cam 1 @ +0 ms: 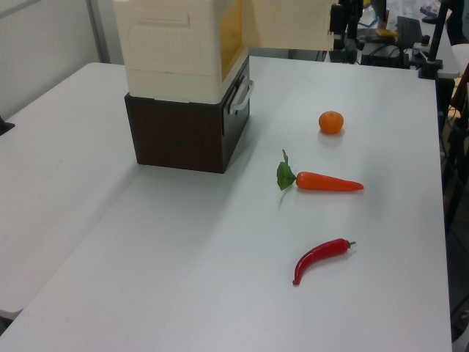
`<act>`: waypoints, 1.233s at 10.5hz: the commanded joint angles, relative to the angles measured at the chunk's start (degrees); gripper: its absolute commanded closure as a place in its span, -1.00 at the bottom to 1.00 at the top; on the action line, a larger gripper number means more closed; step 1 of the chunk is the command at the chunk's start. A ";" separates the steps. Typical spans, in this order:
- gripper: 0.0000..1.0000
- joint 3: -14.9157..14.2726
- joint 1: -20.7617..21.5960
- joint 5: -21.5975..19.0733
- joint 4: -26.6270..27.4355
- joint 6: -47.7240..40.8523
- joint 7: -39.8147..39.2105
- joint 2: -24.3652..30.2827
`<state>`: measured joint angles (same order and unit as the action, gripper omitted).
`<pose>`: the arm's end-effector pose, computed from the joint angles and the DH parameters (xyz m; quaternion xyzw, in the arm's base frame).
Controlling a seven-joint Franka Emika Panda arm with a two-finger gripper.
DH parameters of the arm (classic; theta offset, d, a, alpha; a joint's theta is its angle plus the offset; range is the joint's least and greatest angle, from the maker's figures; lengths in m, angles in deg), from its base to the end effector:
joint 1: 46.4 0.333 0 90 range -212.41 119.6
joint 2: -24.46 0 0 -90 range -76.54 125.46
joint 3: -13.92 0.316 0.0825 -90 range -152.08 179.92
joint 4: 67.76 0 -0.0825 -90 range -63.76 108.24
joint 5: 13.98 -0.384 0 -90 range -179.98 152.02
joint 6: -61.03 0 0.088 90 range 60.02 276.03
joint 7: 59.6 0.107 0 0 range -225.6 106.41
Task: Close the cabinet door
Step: 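Move the gripper down toward the open cream cabinet door's edge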
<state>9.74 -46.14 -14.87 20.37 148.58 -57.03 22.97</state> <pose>0.5570 -0.0359 0.6217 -0.9982 0.0564 0.0179 0.0070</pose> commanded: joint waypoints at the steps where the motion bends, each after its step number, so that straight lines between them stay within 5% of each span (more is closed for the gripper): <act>1: 0.65 -0.56 0.44 -0.96 1.08 -0.98 -3.43 1.58; 2: 0.97 -0.56 0.35 -0.96 1.08 -0.98 -5.09 1.58; 7: 1.00 -4.42 -0.35 -0.87 0.21 -3.61 -26.85 2.02; 13: 1.00 -15.13 -0.44 8.26 -2.25 -6.00 -72.79 0.97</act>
<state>-0.92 -47.07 -10.62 19.16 142.35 -112.60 24.11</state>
